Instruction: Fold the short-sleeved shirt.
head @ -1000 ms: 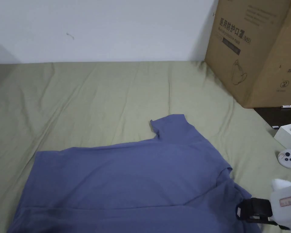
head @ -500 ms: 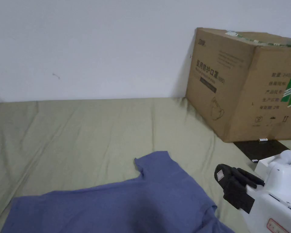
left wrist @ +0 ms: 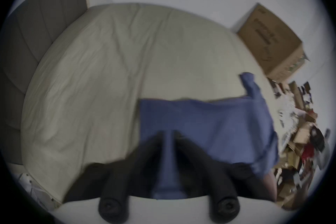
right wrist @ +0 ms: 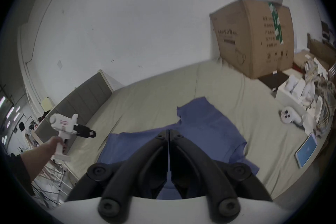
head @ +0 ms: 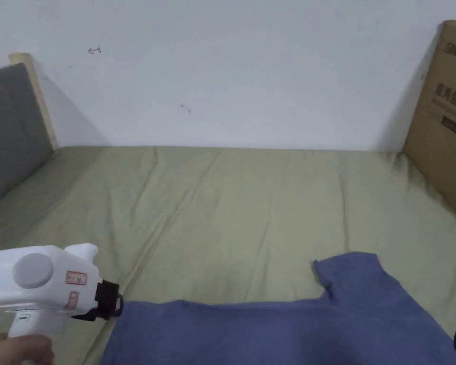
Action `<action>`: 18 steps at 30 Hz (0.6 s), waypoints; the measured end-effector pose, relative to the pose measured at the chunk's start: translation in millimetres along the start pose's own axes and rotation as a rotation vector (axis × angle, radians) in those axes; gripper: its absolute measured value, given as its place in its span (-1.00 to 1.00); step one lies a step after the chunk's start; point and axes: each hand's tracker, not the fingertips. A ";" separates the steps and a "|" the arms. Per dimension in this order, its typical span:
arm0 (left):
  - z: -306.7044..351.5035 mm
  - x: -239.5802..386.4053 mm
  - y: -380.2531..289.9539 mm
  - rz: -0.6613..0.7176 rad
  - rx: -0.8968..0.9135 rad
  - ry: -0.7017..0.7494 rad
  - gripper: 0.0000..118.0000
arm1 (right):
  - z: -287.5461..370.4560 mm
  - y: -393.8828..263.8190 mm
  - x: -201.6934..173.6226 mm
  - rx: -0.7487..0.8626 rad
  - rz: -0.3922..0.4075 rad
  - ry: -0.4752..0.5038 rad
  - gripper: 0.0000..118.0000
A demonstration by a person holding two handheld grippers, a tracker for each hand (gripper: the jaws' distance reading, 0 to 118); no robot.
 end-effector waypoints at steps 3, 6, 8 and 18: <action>-47.5 -18.9 14.9 0.037 -0.017 0.042 1.00 | -24.4 -3.5 6.7 -0.067 -0.037 -0.013 -0.97; -88.5 -25.4 27.2 0.045 -0.036 0.025 0.95 | -44.5 -6.8 11.1 -0.112 -0.046 -0.024 -0.97; -117.2 -26.8 27.8 0.008 -0.083 0.068 0.95 | -56.0 -9.5 13.0 -0.145 -0.048 -0.038 -0.97; -108.5 13.3 -8.7 -0.295 0.067 0.142 -0.95 | -79.4 -23.7 22.0 -0.234 -0.079 -0.050 -0.97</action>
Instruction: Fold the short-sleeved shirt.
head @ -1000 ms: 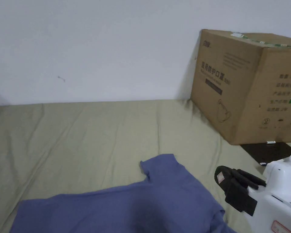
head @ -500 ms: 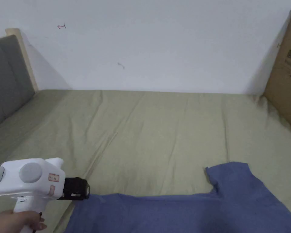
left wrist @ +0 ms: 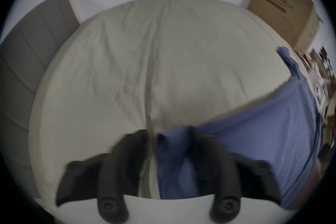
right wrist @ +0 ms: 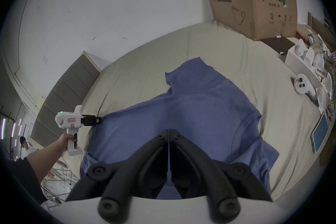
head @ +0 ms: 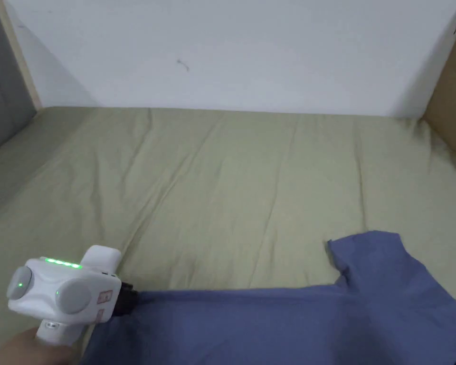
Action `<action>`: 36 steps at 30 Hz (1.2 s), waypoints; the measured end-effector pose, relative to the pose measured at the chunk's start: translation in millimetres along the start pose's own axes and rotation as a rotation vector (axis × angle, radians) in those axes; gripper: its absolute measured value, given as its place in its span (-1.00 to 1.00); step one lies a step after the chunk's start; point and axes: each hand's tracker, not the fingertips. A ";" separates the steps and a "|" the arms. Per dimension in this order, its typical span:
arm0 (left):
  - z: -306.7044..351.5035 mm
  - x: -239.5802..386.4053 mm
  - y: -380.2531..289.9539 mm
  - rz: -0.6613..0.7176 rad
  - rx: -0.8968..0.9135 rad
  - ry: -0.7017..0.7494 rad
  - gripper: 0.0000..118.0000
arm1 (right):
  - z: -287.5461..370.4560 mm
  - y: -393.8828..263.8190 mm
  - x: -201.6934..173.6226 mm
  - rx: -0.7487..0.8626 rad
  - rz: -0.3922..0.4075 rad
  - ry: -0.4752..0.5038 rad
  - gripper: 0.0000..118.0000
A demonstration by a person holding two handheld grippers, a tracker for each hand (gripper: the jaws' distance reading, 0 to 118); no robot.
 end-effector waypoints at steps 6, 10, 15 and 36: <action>27.8 0.8 3.3 0.018 0.045 -0.002 -0.95 | -1.5 32.6 7.3 0.063 -0.033 0.108 -0.97; 62.2 0.8 16.0 0.068 0.118 -0.065 -0.95 | -32.6 105.0 24.5 0.111 -0.029 0.092 -0.97; 90.9 10.4 17.6 0.041 0.131 -0.107 -0.95 | -147.5 179.1 70.3 -0.237 -0.028 -0.059 0.98; 82.7 2.4 2.0 0.245 0.134 -0.050 -0.95 | -167.4 174.4 98.2 -0.138 -0.057 -0.143 -1.00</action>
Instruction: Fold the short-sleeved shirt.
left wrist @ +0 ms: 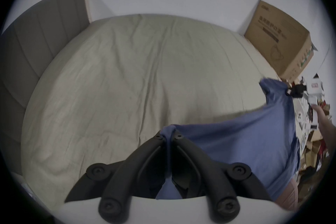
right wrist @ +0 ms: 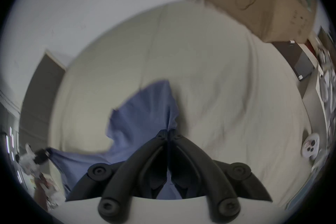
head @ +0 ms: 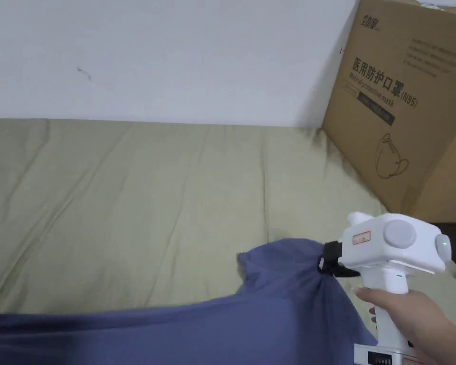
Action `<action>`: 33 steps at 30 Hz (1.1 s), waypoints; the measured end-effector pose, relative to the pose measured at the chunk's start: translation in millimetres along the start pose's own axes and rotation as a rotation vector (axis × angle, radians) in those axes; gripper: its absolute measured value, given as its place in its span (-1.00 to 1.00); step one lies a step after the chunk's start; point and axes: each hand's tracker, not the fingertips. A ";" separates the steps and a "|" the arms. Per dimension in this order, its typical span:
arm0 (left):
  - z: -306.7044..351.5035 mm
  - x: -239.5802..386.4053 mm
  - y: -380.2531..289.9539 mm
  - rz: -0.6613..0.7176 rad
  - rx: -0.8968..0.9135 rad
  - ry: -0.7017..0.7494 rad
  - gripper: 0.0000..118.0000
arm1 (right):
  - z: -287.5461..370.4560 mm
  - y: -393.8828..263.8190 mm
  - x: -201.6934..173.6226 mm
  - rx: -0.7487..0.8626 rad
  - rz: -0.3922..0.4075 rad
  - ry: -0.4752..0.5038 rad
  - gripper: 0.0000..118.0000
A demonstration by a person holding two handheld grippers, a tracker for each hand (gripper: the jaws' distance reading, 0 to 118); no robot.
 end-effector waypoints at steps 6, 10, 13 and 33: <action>19.8 -3.4 35.3 0.077 0.153 -0.026 -0.95 | 56.9 7.7 -32.3 0.254 0.095 -0.015 -1.00; 42.5 1.8 48.3 0.045 0.196 -0.046 -0.94 | 98.0 7.9 -38.8 0.344 0.072 0.010 -1.00; 56.6 3.2 37.7 0.001 0.177 -0.073 -0.94 | 124.6 -20.3 -32.1 0.327 0.065 0.041 -1.00; 86.7 -19.7 -151.5 0.037 -0.180 -0.071 0.80 | 140.7 -233.4 63.7 -0.038 0.016 -0.134 0.39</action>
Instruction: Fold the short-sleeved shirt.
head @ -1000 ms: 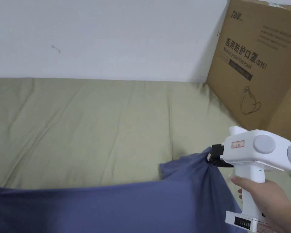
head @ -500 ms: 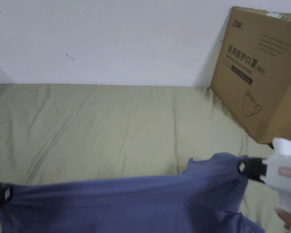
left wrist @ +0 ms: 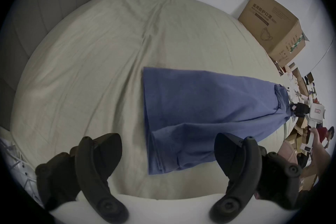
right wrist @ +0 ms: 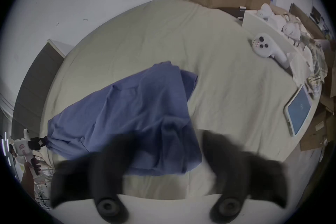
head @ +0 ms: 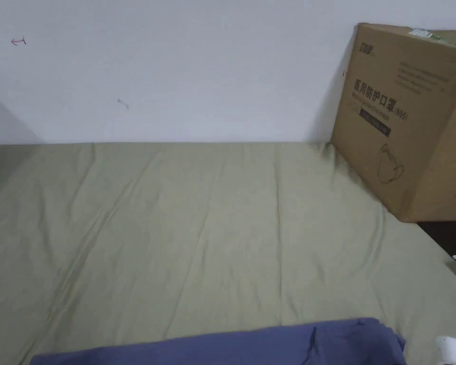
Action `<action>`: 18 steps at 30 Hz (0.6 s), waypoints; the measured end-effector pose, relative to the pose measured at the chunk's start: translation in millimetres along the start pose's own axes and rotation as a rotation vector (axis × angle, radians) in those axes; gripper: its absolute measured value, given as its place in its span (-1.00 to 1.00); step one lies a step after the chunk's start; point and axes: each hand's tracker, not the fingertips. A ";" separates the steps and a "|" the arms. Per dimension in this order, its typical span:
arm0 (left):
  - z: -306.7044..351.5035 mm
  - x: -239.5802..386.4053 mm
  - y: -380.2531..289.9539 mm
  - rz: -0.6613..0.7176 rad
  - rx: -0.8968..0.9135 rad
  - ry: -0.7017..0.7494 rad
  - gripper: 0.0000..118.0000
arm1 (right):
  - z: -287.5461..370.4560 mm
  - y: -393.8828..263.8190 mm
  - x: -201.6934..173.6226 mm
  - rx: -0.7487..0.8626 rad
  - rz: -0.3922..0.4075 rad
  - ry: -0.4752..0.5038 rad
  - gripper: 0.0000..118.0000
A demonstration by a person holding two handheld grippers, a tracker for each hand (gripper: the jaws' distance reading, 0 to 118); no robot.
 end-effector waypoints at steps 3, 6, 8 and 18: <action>33.7 12.8 13.1 0.011 0.088 0.001 0.78 | 35.9 12.4 -19.5 0.067 0.048 0.077 0.87; 93.2 50.1 19.2 -0.029 0.366 -0.021 0.77 | 90.9 15.8 -58.0 0.279 0.174 0.142 0.87; 128.1 79.4 13.8 -0.085 0.603 0.003 0.76 | 130.3 4.6 -82.4 0.576 0.253 0.184 0.86; 150.4 162.7 -36.8 -0.128 1.008 0.141 -1.00 | 158.0 -58.8 -154.5 1.121 0.309 -0.002 -1.00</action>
